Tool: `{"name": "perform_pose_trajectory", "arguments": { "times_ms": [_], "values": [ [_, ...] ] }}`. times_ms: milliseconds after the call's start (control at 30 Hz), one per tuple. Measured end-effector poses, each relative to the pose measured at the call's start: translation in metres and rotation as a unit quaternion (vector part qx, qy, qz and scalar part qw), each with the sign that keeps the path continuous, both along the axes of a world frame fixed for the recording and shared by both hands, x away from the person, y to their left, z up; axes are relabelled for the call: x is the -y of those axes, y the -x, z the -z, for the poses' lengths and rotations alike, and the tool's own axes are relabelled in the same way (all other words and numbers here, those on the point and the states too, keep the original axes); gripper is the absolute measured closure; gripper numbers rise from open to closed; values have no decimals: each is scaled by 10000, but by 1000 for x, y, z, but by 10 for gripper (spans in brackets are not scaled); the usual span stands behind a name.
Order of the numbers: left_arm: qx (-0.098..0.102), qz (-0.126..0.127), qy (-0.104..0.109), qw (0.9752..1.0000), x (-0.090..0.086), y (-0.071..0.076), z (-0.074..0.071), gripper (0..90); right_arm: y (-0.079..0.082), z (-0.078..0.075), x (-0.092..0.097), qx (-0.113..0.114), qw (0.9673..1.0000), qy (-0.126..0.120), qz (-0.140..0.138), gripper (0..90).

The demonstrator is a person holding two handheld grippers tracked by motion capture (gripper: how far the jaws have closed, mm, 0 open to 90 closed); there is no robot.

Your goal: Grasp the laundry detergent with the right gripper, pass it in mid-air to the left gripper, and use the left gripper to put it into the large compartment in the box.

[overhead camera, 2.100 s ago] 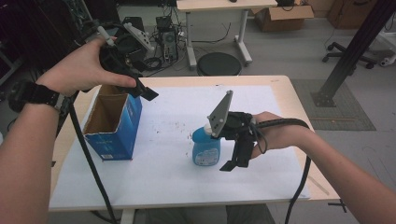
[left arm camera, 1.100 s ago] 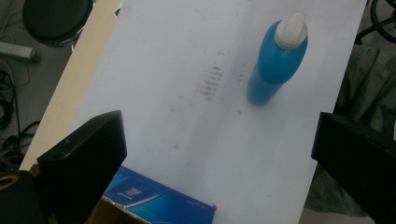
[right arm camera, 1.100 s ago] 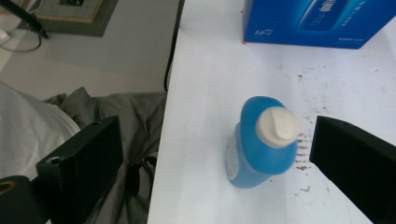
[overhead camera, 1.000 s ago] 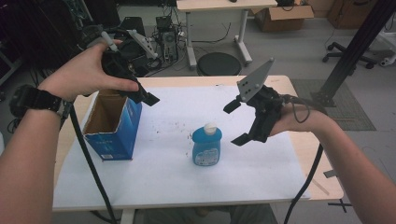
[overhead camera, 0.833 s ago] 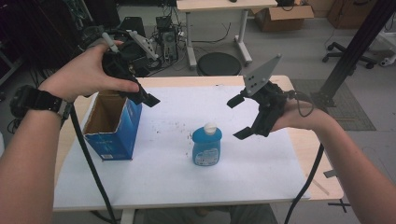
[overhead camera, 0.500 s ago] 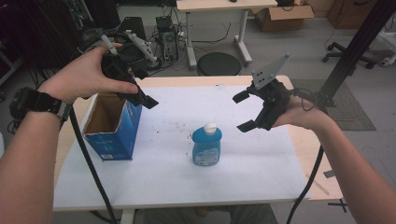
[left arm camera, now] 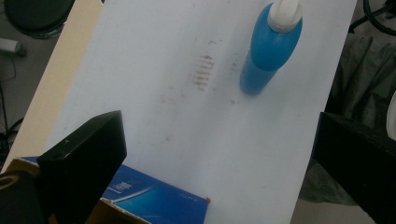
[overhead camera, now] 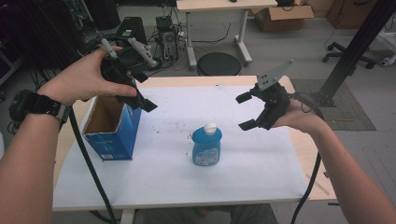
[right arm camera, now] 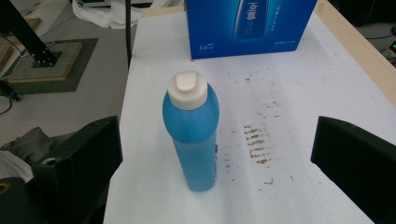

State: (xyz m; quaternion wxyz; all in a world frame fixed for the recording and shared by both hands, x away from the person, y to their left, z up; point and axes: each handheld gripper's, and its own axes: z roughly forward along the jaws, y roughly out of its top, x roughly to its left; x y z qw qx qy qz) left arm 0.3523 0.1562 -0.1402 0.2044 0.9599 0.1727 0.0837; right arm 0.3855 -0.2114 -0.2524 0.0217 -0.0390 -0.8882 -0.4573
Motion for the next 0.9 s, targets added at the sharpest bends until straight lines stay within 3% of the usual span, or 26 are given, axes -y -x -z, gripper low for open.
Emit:
{"name": "perform_pose_trajectory", "arguments": {
  "times_ms": [900],
  "values": [
    [-92,38,-39,9999,-3,2,6,38,0,61,-26,-178,9998,15,-40,27]
  ]
}}
